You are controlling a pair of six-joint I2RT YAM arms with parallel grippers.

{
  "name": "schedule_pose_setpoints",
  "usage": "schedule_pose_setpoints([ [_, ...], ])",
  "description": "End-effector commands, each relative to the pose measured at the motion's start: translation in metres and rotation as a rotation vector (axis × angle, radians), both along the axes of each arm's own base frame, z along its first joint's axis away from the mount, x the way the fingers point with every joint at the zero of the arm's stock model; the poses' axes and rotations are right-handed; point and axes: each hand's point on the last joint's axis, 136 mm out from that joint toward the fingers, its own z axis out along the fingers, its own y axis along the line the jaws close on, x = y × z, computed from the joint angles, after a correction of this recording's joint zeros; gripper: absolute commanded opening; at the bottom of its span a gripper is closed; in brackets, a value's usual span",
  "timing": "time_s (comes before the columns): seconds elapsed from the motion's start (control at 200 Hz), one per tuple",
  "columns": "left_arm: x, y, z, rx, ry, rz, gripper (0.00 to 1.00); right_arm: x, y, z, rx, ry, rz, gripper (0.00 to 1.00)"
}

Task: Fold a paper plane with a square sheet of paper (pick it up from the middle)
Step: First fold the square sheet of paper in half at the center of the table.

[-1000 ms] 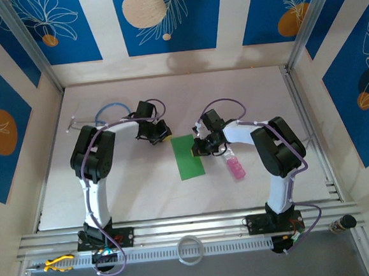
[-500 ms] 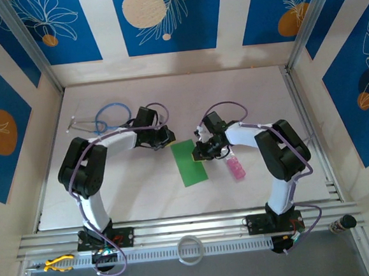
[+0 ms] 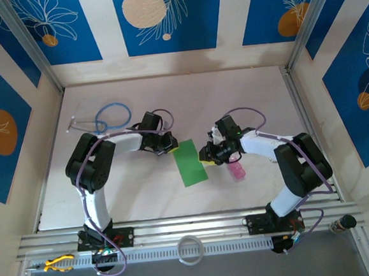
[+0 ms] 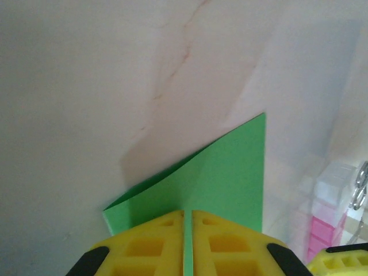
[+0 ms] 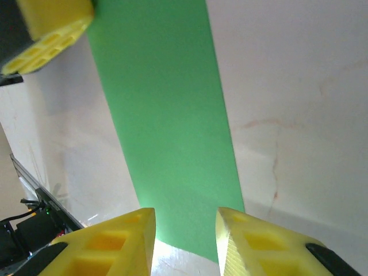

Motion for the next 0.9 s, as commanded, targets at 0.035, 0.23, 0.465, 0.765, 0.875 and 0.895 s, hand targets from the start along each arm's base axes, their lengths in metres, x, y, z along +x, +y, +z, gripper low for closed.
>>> schedule_pose_setpoints([
  [0.035,-0.015,0.011,-0.028,0.055,0.056,-0.002,0.12,-0.021,-0.002,-0.005,0.036,0.102,-0.062,0.38],
  [0.23,-0.023,0.023,-0.043,0.074,0.082,0.02,0.11,-0.037,-0.01,-0.012,0.017,0.143,-0.084,0.41],
  [0.465,-0.023,0.026,-0.045,0.064,0.09,0.03,0.11,-0.047,-0.004,-0.01,0.044,0.183,-0.072,0.43],
  [0.765,-0.019,0.025,-0.046,0.061,0.096,0.031,0.11,-0.06,-0.008,-0.019,0.007,0.229,-0.076,0.44],
  [0.875,-0.018,0.025,-0.047,0.063,0.096,0.032,0.11,-0.064,-0.01,-0.022,-0.012,0.236,-0.082,0.44],
  [0.895,-0.018,0.025,-0.046,0.062,0.097,0.032,0.11,-0.064,-0.011,-0.022,-0.014,0.237,-0.085,0.44],
])
